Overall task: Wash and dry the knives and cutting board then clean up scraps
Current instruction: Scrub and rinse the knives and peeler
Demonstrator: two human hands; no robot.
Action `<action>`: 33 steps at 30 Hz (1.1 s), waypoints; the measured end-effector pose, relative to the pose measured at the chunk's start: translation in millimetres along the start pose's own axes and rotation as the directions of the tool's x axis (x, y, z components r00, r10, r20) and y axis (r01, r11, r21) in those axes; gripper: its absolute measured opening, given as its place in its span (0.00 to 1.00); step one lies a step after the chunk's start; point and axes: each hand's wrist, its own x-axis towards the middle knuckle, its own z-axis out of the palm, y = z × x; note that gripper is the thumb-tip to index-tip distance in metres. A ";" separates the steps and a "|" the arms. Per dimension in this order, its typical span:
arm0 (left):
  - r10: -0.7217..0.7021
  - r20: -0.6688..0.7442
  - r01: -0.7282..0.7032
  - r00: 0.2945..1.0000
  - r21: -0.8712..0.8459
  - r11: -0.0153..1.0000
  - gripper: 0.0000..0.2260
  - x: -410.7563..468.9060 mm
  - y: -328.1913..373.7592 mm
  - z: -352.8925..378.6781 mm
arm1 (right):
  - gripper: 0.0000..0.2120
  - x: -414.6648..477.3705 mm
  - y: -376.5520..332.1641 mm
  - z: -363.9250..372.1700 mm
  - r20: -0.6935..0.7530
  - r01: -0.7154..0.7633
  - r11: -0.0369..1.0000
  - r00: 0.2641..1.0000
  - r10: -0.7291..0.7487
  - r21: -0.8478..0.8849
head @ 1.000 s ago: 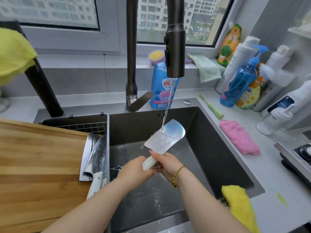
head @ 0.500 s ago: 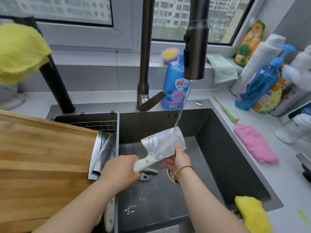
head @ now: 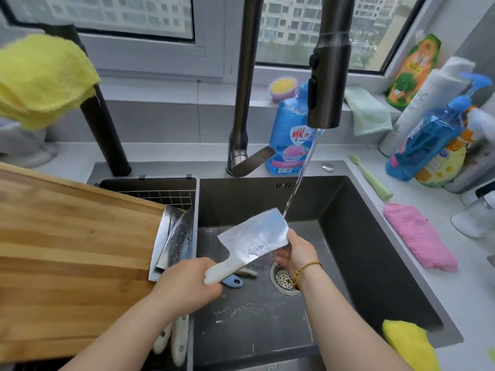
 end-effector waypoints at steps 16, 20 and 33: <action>-0.309 -0.293 0.192 0.905 -0.365 0.911 0.09 -57.5 -54.5 1.7 | 0.11 -41.3 36.6 58.4 0.321 0.083 0.953 0.947 0.016 -0.291; -0.377 -0.300 0.266 0.876 -0.350 0.898 0.11 -60.3 -66.0 5.3 | 0.18 -48.3 52.1 63.4 0.492 0.189 0.882 0.869 0.055 -0.432; -0.422 -0.221 0.385 0.879 -0.192 0.903 0.04 -36.9 -80.2 9.0 | 0.22 -53.6 59.5 81.3 0.661 0.298 0.872 0.749 0.039 -0.389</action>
